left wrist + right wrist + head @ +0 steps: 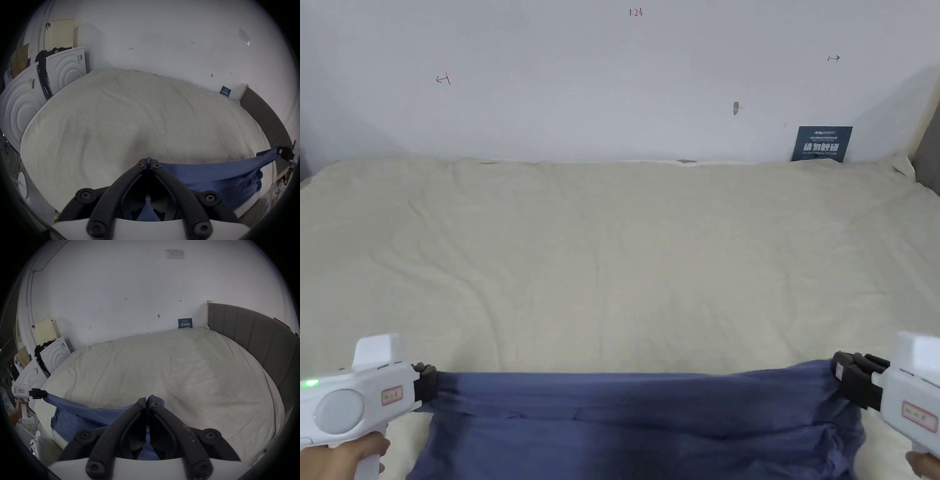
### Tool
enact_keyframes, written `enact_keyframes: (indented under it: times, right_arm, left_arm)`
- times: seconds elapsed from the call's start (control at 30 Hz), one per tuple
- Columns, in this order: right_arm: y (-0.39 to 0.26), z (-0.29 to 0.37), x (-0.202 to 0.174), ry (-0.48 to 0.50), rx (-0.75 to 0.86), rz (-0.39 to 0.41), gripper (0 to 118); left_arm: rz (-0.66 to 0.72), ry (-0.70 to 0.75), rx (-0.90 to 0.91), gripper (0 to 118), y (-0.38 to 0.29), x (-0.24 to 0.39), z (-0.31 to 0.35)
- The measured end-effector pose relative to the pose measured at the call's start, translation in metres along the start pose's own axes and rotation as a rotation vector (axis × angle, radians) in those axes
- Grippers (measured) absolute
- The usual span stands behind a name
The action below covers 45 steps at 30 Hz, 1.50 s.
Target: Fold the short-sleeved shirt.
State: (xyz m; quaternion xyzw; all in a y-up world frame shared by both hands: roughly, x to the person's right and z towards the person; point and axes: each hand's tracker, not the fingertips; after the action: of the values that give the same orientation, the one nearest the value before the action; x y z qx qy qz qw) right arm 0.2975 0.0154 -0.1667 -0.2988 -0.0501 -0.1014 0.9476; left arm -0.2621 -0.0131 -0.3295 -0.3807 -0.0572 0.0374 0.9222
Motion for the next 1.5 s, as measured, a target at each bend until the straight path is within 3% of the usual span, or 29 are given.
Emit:
enact_keyframes:
  times: [0.2, 0.4, 0.67, 0.7, 0.73, 0.77, 0.8, 0.83, 0.87, 1.13, 1.33, 1.37, 1.43, 1.5]
  right_arm:
    - [-0.063, 0.018, 0.000, -0.038, -0.079, -0.040, 5]
    - [-0.116, -0.010, 0.022, -0.130, -0.202, -0.088, 5]
    - [-0.122, -0.015, 0.021, -0.161, -0.237, -0.123, 6]
    - [-0.117, -0.011, 0.019, -0.162, -0.227, -0.114, 8]
    - [-0.108, -0.005, 0.015, -0.166, -0.210, -0.100, 18]
    - [-0.100, 0.000, 0.012, -0.180, -0.186, -0.078, 43]
    - [-0.090, 0.006, 0.007, -0.182, -0.143, -0.053, 66]
    - [-0.078, 0.012, 0.004, -0.174, -0.105, -0.033, 84]
    - [-0.066, 0.018, 0.000, -0.169, -0.063, -0.013, 102]
    - [0.012, 0.062, -0.041, -0.140, 0.316, 0.099, 106]
    - [0.027, 0.075, -0.083, -0.179, 0.445, 0.139, 104]
    - [0.026, 0.076, -0.087, -0.181, 0.457, 0.152, 97]
    - [0.024, 0.078, -0.095, -0.191, 0.473, 0.175, 72]
    - [0.021, 0.080, -0.103, -0.199, 0.490, 0.186, 26]
  left_arm:
    - [0.002, 0.017, -0.092, 3, -0.063, -0.016, 0.000]
    - [0.023, 0.046, -0.159, 3, -0.107, -0.018, -0.008]
    - [0.029, 0.095, -0.191, 9, -0.120, -0.012, -0.017]
    - [0.040, 0.089, -0.183, 16, -0.117, -0.012, -0.014]
    - [0.053, 0.085, -0.171, 31, -0.113, -0.009, -0.006]
    - [0.067, 0.080, -0.158, 63, -0.108, -0.008, -0.001]
    - [0.087, 0.072, -0.130, 87, -0.100, -0.006, 0.006]
    - [0.099, 0.057, -0.084, 105, -0.091, -0.003, 0.016]
    - [0.105, 0.045, -0.025, 114, -0.084, 0.001, 0.028]
    - [-0.031, 0.038, 0.412, 112, -0.018, 0.055, 0.107]
    - [-0.120, 0.066, 0.606, 107, -0.007, 0.087, 0.128]
    - [-0.122, 0.066, 0.615, 99, -0.008, 0.091, 0.130]
    - [-0.125, 0.054, 0.641, 77, -0.011, 0.096, 0.133]
    - [-0.137, 0.021, 0.638, 21, -0.012, 0.098, 0.136]
